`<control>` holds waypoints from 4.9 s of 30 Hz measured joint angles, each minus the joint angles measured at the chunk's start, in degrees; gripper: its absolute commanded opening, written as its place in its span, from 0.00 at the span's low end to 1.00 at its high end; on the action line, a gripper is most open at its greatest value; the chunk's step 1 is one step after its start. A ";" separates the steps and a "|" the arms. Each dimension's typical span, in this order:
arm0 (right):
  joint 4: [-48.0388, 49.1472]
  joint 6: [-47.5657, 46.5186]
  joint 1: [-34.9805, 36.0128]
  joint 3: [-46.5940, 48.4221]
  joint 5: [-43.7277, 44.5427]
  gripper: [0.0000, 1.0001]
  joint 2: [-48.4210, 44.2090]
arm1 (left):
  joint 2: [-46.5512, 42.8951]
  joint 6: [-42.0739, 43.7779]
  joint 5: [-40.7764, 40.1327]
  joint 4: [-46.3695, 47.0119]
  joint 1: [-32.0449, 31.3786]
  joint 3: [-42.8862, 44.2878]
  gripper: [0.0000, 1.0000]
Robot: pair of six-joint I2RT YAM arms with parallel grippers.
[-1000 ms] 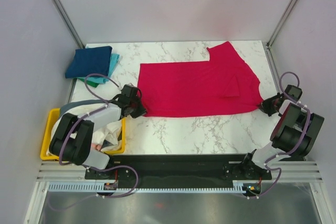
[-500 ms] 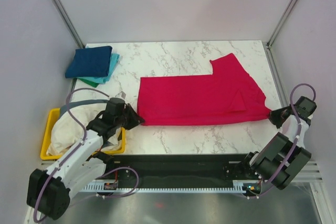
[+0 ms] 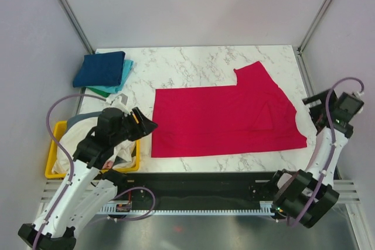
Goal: Fold and stack the t-shirts
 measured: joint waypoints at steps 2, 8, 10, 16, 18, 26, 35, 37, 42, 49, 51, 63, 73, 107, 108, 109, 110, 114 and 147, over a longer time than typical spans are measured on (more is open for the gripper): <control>1.53 -0.11 7.04 4.46 0.83 0.95 2.89 | 2.51 3.61 -1.86 0.17 0.00 3.76 0.62; 5.40 -3.85 28.68 25.14 4.94 0.95 25.22 | 9.49 13.62 -6.01 0.63 0.00 7.13 0.62; 7.06 -5.77 31.95 32.41 6.10 0.95 33.99 | 8.96 15.21 -6.21 0.50 0.00 5.44 0.62; 6.21 -11.78 35.60 58.31 9.27 0.93 60.28 | 6.64 17.33 -6.34 1.57 0.00 3.45 0.61; 4.72 -14.01 35.63 69.26 10.86 0.92 69.42 | 7.13 17.75 -6.32 1.97 0.00 3.41 0.61; 1.60 -18.69 35.17 87.78 14.67 0.81 88.24 | 11.37 18.49 -6.29 2.62 0.00 3.39 0.60; 4.57 -19.39 36.11 85.72 15.26 0.54 91.58 | 12.46 18.86 -6.27 2.97 0.00 3.39 0.60; 6.03 -19.39 36.52 84.48 15.78 0.44 91.30 | 12.48 18.88 -6.27 2.97 0.00 3.39 0.60; 8.35 -19.32 37.05 81.94 16.52 0.08 90.49 | 12.48 18.91 -6.27 2.99 0.00 3.39 0.60; 9.29 -18.56 37.07 79.58 15.58 0.00 89.13 | 16.61 18.53 -8.66 3.39 0.00 4.09 0.60; 8.87 -17.90 37.16 77.13 14.38 0.00 87.34 | 22.12 17.90 -10.69 3.89 0.02 6.43 0.60; 6.60 -17.73 39.36 64.13 7.32 0.00 67.76 | 64.28 16.37 -11.10 13.97 6.97 33.64 0.59; 8.22 -15.34 39.19 50.36 1.81 0.00 53.72 | 81.44 16.68 -8.76 15.37 11.93 43.34 0.50; 12.50 -15.23 37.27 30.18 0.24 0.00 36.57 | 76.35 16.94 -5.64 17.11 11.52 39.67 0.02; 13.94 -15.15 36.59 26.99 0.31 0.00 33.20 | 74.40 16.94 -5.60 17.25 11.50 38.51 0.02; 14.91 -15.02 35.80 23.85 0.31 0.00 29.83 | 72.32 16.94 -5.57 17.38 11.47 37.33 0.02; 15.85 -14.86 35.08 21.07 0.37 0.00 26.95 | 70.36 16.94 -5.49 17.92 11.47 35.91 0.02; 19.87 -13.42 32.24 9.14 1.95 0.00 15.52 | 63.58 16.94 -5.33 19.32 11.47 30.01 0.02; 11.91 0.55 21.51 -22.95 16.17 0.09 -23.30 | 22.18 10.34 -0.98 18.03 4.31 -5.75 0.11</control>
